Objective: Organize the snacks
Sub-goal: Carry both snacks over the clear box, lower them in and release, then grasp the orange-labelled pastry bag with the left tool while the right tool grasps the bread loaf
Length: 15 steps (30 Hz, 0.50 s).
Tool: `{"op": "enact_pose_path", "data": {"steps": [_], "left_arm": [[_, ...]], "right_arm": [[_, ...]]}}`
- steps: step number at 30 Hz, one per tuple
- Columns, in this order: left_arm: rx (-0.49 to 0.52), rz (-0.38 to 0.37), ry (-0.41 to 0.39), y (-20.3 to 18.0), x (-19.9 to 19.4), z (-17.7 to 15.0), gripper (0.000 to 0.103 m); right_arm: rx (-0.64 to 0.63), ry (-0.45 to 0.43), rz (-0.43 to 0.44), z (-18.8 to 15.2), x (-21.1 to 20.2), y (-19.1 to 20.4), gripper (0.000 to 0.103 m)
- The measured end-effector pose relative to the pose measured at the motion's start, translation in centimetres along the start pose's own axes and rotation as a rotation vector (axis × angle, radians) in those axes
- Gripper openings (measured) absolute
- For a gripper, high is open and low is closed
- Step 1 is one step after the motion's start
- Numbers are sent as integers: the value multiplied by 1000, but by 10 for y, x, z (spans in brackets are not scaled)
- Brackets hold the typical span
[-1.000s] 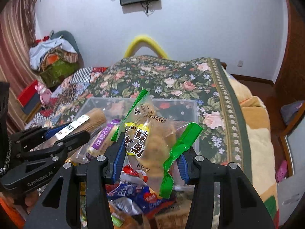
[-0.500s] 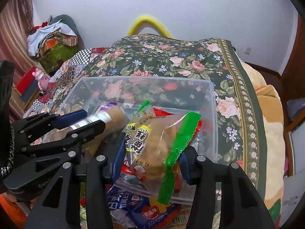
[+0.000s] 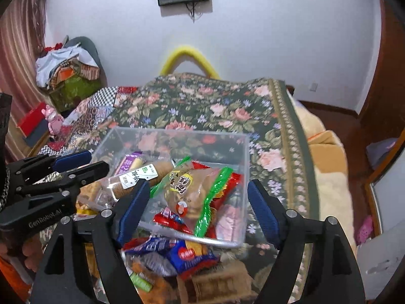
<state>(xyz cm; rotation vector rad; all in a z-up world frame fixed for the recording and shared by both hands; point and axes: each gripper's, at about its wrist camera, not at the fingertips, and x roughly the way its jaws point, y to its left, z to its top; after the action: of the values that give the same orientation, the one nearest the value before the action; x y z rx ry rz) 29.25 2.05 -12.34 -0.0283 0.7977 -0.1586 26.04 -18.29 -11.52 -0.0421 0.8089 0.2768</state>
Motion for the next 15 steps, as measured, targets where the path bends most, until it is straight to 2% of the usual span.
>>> {"op": "enact_pose_path", "data": {"steps": [3, 8, 15], "left_arm": [[13, 5, -6, 0, -16, -8, 53], [37, 23, 5, 2, -38, -30, 61], [27, 41, 65, 9, -48, -67, 64]], "right_arm": [[0, -23, -4, -4, -16, -3, 83], [-2, -35, -11, -17, -38, -7, 84], [7, -10, -13, -50, -54, -12, 87]]}}
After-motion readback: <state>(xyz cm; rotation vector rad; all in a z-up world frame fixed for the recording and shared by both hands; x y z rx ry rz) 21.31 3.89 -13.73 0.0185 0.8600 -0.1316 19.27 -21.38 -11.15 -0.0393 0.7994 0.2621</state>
